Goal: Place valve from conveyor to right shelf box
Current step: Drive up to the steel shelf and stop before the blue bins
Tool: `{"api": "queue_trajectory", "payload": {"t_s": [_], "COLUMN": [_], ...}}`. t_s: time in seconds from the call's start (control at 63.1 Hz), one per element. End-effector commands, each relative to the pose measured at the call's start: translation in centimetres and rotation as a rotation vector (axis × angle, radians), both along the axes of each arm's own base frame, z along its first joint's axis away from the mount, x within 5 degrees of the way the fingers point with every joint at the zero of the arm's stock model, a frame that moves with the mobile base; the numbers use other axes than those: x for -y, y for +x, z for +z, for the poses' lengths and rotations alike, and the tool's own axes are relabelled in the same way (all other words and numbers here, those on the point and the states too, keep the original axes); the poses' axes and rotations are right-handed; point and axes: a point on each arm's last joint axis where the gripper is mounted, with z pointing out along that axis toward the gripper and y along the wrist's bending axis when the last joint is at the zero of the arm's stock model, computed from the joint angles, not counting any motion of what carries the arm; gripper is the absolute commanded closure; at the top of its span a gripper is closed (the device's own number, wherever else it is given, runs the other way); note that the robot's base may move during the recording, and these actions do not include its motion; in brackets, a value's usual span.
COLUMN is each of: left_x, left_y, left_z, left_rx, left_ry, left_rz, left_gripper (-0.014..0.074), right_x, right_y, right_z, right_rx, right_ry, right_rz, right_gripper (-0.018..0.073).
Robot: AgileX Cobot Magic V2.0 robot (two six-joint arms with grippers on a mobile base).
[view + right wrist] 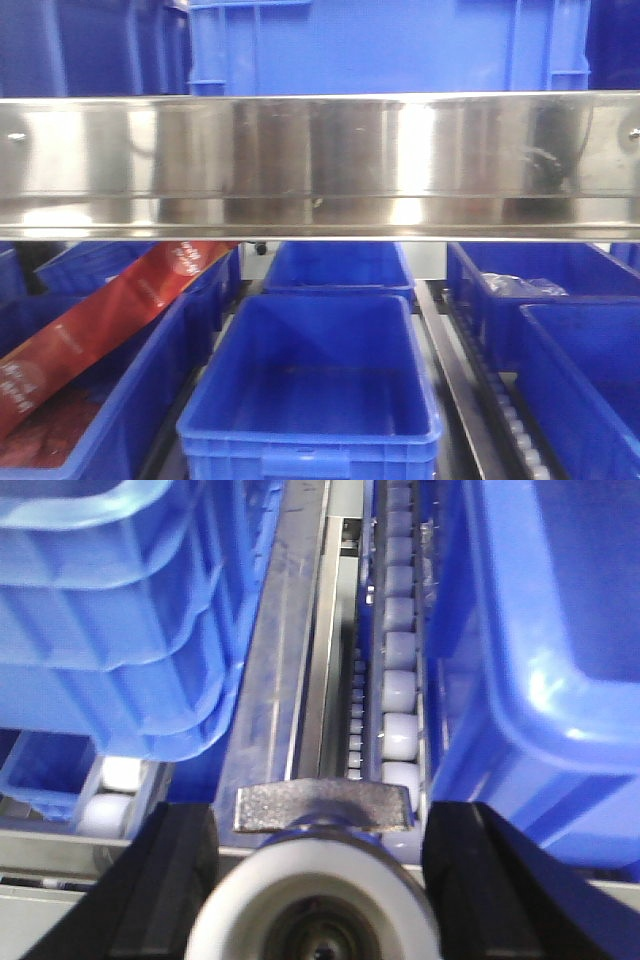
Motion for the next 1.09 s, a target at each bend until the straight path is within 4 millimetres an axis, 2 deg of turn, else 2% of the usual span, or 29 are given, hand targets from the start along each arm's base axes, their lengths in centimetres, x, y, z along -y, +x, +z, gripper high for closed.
{"api": "queue_trajectory", "payload": {"t_s": [0.0,0.967,1.078], "left_x": [-0.01,-0.01,-0.01], "left_y": [-0.18,-0.18,-0.18], "left_z": [0.92,0.92,0.95], "left_rx": [0.067,0.067,0.07], "left_ry": [-0.005,-0.005,-0.005], "left_rz": [0.002,0.002,0.002], "left_gripper": [0.0708,0.0708,0.0708], "right_x": [0.09,0.09,0.12], "right_y": [-0.14,-0.14,0.15], "right_z": [0.92,0.92,1.34], "right_rx": [0.078,0.078,0.134], "right_ry": [-0.006,-0.006,-0.002], "right_rz": [-0.004,-0.004,-0.01], "right_gripper": [0.0722,0.0722,0.0722]}}
